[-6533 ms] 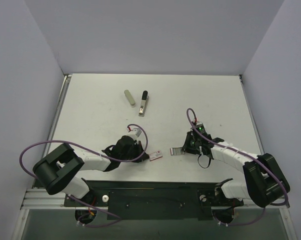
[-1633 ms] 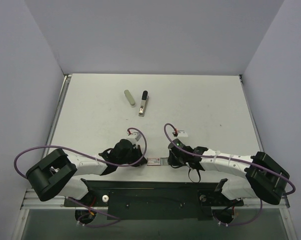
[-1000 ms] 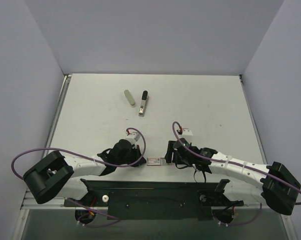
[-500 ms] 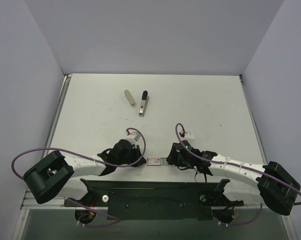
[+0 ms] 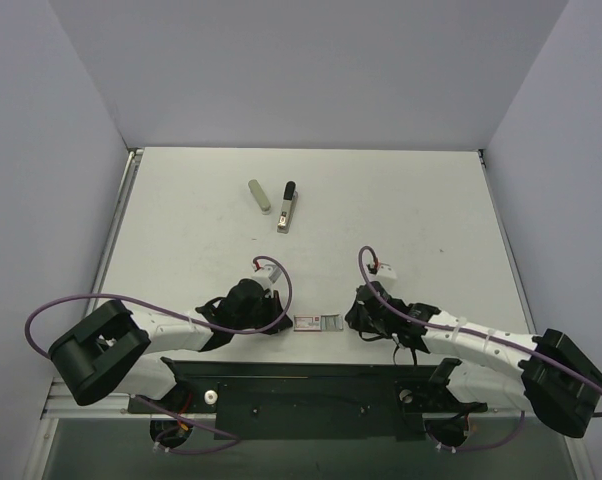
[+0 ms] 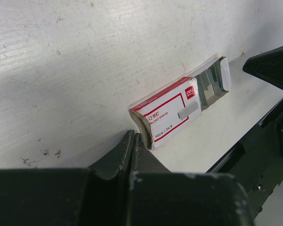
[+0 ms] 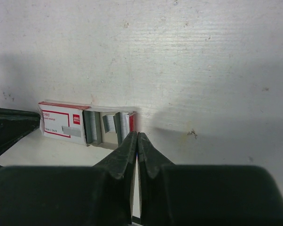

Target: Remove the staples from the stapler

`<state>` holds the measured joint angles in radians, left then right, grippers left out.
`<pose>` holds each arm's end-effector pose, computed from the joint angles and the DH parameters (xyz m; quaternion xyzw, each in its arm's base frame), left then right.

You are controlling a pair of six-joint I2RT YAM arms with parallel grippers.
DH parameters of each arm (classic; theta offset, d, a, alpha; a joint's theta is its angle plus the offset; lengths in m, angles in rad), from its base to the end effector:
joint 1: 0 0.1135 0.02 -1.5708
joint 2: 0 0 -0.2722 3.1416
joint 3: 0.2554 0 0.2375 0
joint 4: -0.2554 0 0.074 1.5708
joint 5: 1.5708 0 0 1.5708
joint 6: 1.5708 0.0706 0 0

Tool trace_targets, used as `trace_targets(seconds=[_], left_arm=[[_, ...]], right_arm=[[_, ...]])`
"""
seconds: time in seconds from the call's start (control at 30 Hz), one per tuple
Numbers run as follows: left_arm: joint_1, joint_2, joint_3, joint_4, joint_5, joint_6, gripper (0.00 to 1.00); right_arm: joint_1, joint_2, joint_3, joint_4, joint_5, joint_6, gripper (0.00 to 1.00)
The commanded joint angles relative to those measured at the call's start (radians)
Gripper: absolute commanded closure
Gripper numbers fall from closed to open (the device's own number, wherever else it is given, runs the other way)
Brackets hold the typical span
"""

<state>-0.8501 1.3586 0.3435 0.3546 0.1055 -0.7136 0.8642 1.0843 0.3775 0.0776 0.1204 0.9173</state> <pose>0.1586 -0.1918 0.1276 0.0843 0.8933 -0.3429 0.2781 0.1512 0.1641 0.1657 0.0509 0.8886 0.3183 0.3264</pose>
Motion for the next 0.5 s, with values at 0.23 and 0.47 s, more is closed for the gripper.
trace_targets(seconds=[0.23,0.47], left_arm=[[-0.004,0.013,0.011,0.038,0.002,0.009,1.00],[-0.004,0.017,0.014,0.038,0.000,0.011,1.00]], right_arm=[[-0.002,0.097,0.008,0.007,0.004,0.006,1.00],[0.015,0.166,0.023,0.050,-0.025,0.009,1.00]])
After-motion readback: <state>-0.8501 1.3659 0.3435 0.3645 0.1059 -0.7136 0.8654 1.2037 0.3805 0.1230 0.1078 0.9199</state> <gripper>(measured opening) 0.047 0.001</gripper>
